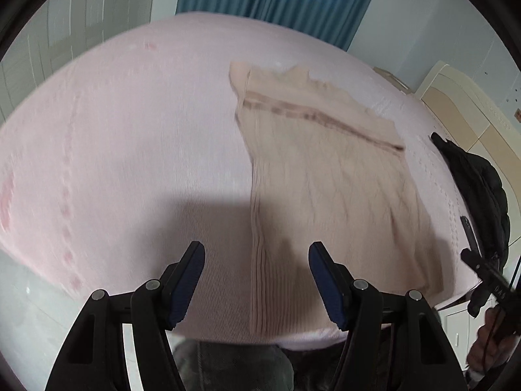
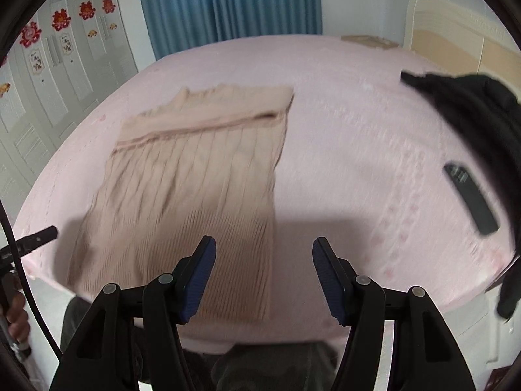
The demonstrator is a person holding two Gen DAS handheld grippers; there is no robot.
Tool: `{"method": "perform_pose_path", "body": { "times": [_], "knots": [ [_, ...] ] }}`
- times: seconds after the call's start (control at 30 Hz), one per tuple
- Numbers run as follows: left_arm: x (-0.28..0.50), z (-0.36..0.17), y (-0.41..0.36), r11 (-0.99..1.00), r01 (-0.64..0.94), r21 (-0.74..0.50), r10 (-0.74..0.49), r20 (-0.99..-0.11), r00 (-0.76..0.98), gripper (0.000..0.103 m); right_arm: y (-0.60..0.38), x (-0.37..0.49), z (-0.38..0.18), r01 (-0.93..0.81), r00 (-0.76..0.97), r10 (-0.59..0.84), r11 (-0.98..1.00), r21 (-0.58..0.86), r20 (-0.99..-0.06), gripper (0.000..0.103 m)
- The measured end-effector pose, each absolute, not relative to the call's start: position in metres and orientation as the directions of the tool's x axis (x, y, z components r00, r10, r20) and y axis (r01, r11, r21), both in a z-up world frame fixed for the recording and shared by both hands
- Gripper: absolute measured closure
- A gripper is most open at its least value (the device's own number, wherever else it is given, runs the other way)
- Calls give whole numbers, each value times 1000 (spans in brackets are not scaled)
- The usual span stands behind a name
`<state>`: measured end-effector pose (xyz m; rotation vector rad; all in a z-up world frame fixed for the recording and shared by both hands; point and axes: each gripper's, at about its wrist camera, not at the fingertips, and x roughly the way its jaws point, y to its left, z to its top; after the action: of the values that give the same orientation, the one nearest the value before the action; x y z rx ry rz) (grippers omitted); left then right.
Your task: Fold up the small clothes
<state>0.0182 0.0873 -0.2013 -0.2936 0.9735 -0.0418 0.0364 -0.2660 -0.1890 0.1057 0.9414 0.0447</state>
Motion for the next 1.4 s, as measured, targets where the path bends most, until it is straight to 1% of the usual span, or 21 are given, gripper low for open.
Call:
{"method": "perform_pose_path", "body": {
  "times": [0.2,0.27,0.33,0.43,0.5,0.53,0.57,0.6,0.63,0.67,0.7,0.73,0.8,0.83,0.9,0.97,1.03,1.13,1.27,1.37,1.4],
  "knots": [
    [5,-225,73,950,-99,-296,-180,-778,602,40,-255,29,-231,53,584,87,988,145,-807,45],
    [2,-229,66,960,-98,-263,-147,-766,626,40,-253,26,-239,60,591,77,988,139,-803,45],
    [-1,-231,56,974,-86,-210,-108,-760,641,40,-250,24,-242,60,587,65,991,123,-807,51],
    [-2,-232,49,981,-66,-184,-99,-759,644,40,-247,23,-243,57,592,45,993,98,-805,51],
    [-2,-233,49,981,-70,-181,-93,-757,647,43,-242,25,-247,51,580,24,997,66,-814,52],
    [-2,-234,50,980,-71,-187,-96,-751,654,47,-241,25,-247,50,581,15,997,54,-814,52],
    [-3,-235,51,979,-74,-192,-96,-745,661,53,-238,25,-247,46,583,4,998,38,-813,53],
    [-5,-236,52,978,-82,-192,-89,-737,670,59,-236,26,-247,37,583,-1,999,25,-812,58],
    [-5,-236,54,976,-84,-200,-92,-734,673,76,-233,25,-248,24,586,-3,1000,14,-810,69],
    [-5,-236,55,974,-83,-213,-103,-732,674,92,-230,25,-247,11,591,-2,1000,5,-807,76],
    [-4,-237,57,971,-80,-227,-116,-730,673,93,-227,24,-247,1,596,-6,1000,-7,-803,92],
    [-5,-237,59,968,-78,-240,-126,-728,674,93,-224,23,-247,-9,599,-9,1000,-18,-800,95],
    [-4,-237,63,960,-75,-270,-151,-723,674,94,-222,21,-246,-13,611,-17,999,-32,-792,96],
    [-4,-235,66,955,-77,-285,-160,-720,675,94,-225,20,-243,-14,620,0,1000,-11,-785,96],
    [-7,-231,77,942,-103,-319,-165,-710,684,94,-239,15,-235,18,649,23,999,46,-760,96],
    [-11,-232,84,938,-103,-330,-176,-714,678,95,-262,8,-230,66,675,58,988,138,-736,96],
    [-13,-237,84,941,-101,-324,-178,-724,667,95,-276,9,-237,101,647,86,975,197,-758,96],
    [-13,-237,81,941,-99,-325,-179,-722,668,95,-269,13,-240,92,632,70,982,165,-772,96],
    [-14,-240,83,935,-105,-338,-187,-723,665,90,-257,16,-244,74,612,31,993,97,-790,95],
    [-15,-242,80,939,-105,-328,-178,-724,666,90,-255,19,-246,77,601,15,994,76,-799,93],
    [-15,-241,78,943,-105,-315,-168,-725,668,89,-254,19,-247,82,600,1,995,63,-800,90]
  ]
}}
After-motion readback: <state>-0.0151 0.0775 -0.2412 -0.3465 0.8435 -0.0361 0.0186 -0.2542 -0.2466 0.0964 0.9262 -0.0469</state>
